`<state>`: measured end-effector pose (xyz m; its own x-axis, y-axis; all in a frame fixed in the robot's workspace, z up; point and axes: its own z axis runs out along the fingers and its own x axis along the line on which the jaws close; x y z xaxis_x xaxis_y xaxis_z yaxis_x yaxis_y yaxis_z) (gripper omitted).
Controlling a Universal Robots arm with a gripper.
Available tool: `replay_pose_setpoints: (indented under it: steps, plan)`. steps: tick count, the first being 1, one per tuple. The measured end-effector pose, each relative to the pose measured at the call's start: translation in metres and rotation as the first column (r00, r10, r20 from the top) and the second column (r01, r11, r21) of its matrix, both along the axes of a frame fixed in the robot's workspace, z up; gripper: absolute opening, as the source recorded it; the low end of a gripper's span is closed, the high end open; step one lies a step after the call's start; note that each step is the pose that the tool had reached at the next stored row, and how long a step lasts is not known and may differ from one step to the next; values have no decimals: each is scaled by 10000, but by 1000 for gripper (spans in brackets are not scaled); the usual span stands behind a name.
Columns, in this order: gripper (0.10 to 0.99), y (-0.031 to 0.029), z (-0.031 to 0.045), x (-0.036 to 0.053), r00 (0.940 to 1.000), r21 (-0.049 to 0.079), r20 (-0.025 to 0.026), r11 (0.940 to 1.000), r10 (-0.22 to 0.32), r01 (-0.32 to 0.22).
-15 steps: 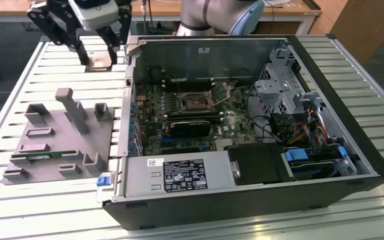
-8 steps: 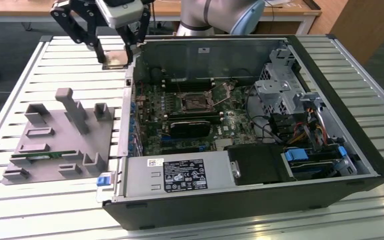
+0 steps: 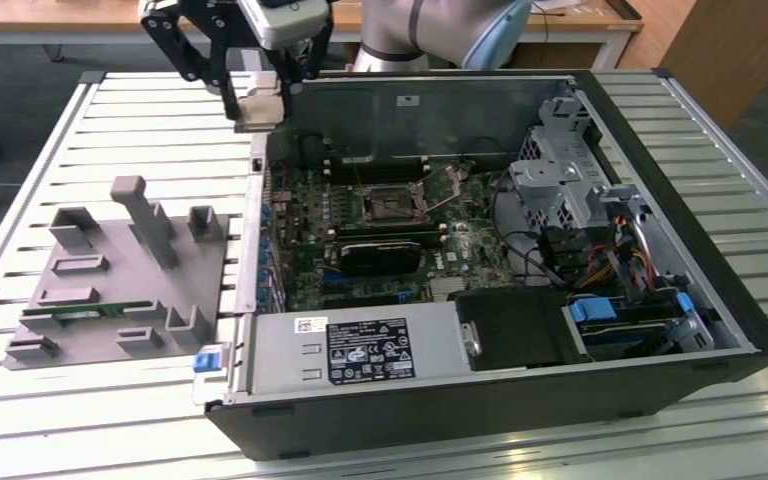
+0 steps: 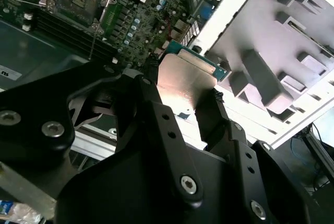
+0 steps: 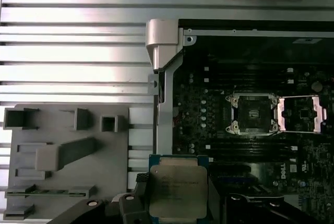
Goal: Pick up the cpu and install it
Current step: 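Pick up the cpu and move it towards the insertion slot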
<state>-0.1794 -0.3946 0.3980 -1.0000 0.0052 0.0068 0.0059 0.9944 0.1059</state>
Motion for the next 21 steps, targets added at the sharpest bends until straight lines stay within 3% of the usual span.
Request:
replay_pose_setpoints:
  steps: [10, 21]
  plan:
    - [533, 118, -14, 287, 10000, 0, 54, 10000, 0, 0]
    - [533, 140, -25, 709, 9999, 3, 131, 10000, 0, 0]
